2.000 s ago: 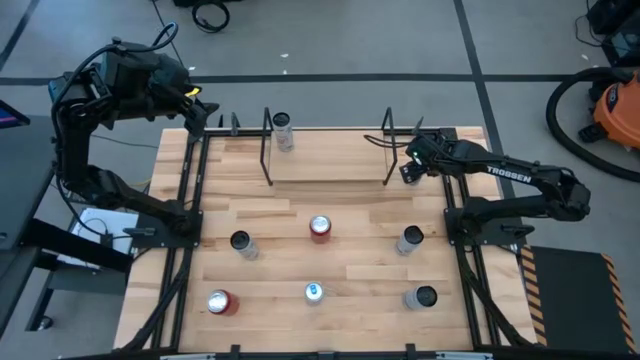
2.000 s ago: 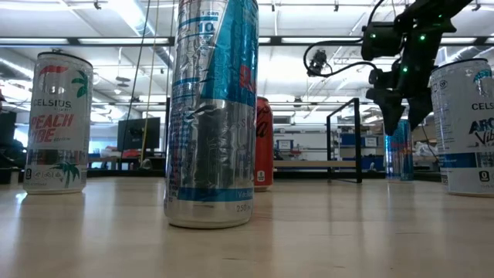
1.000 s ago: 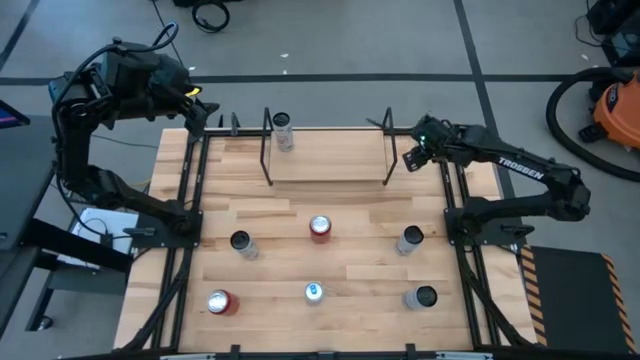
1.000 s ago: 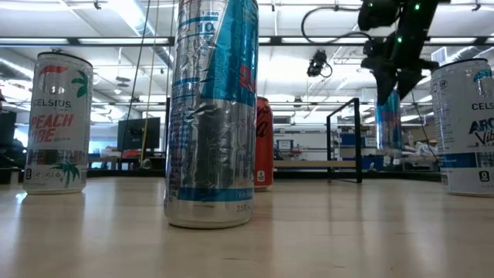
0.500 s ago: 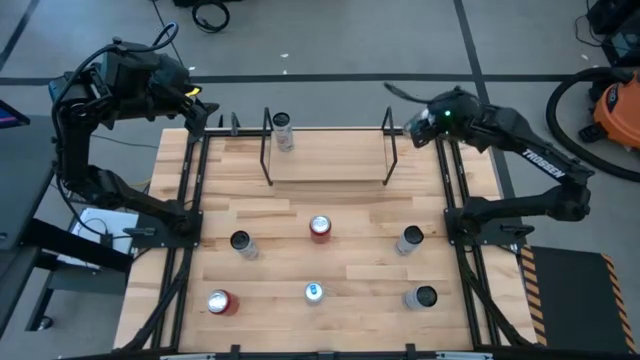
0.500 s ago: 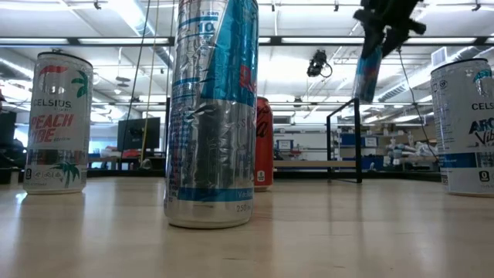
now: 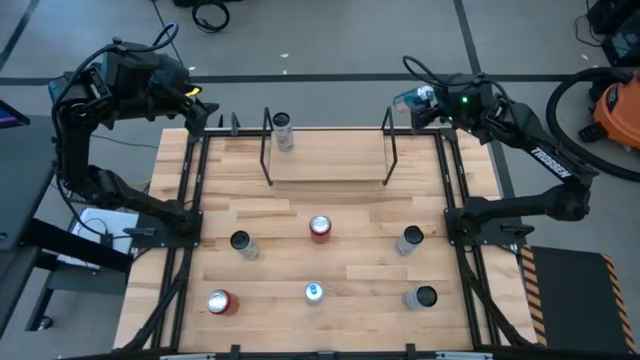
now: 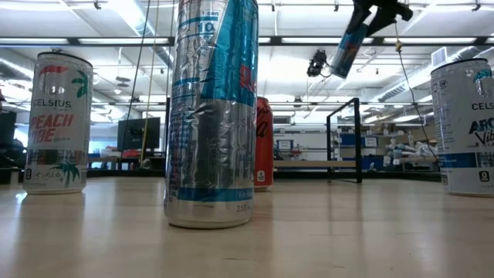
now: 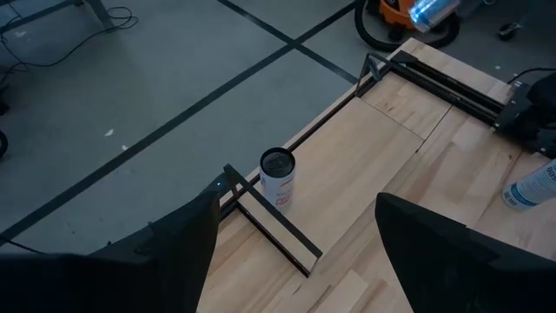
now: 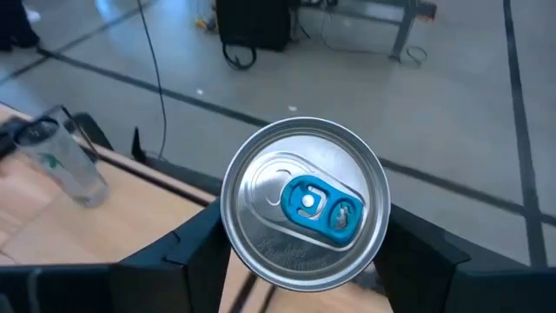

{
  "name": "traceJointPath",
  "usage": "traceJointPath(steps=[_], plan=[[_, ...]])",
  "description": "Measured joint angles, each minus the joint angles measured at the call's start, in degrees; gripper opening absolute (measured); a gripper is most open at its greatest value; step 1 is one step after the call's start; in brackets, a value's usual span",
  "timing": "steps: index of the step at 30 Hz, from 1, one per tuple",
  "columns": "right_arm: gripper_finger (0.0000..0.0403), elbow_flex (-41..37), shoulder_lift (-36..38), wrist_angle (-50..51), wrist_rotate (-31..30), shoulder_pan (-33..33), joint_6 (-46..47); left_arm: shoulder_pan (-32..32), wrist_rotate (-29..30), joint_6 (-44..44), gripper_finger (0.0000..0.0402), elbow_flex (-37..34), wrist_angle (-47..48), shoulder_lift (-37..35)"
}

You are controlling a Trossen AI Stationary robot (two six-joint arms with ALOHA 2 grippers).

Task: Place canned beverage on shelf
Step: Put the right blue soda can on the shelf

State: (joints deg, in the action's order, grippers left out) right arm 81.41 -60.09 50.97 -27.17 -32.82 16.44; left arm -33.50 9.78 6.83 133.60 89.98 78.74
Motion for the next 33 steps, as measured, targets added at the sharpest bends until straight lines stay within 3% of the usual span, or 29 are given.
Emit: traceJointPath(steps=[10,33], plan=[[0.0244,0.0,-5.7,-10.04,2.07,0.07,-3.46,-0.02,0.0,-0.05,0.0311,0.0,0.0,0.0],[0.0244,-0.02,-21.51,-9.41,6.33,-0.04,-4.68,-0.01,0.0,-0.15,0.0311,-0.02,0.0,0.0]])
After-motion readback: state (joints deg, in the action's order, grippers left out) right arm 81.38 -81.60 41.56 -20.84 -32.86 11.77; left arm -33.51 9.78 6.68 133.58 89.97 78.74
